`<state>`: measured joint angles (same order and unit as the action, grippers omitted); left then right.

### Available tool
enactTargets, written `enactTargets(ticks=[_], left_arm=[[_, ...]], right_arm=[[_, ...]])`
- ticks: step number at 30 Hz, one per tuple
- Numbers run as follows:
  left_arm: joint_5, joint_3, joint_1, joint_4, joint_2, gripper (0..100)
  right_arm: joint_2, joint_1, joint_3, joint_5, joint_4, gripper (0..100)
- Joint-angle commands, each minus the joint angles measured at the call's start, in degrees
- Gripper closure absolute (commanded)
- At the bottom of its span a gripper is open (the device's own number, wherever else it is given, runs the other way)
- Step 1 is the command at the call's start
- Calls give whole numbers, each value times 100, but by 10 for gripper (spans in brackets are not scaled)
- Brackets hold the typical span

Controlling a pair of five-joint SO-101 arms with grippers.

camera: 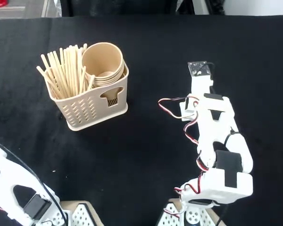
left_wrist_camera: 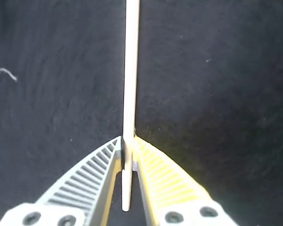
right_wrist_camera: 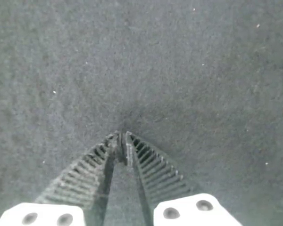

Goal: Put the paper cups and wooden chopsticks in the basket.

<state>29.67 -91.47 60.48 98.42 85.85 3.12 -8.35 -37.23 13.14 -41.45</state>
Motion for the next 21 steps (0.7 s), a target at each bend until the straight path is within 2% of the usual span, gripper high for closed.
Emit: enactTargets(ticks=[1, 7, 12, 15, 21], left_arm=[[-396, 576, -154, 273, -26, 971], [-853, 611, -400, 273, -633, 971], [-668, 1270, -602, 273, -2066, 971], [-633, 2466, -716, 273, -3358, 971], [-536, 5736, -1262, -9, -6356, 970]], right_arm=[[-75, -44, 48, 53, 79, 985], [-75, -44, 48, 53, 79, 985], [-75, -44, 48, 53, 79, 985], [-75, -44, 48, 53, 79, 985], [-75, -44, 48, 53, 79, 985]])
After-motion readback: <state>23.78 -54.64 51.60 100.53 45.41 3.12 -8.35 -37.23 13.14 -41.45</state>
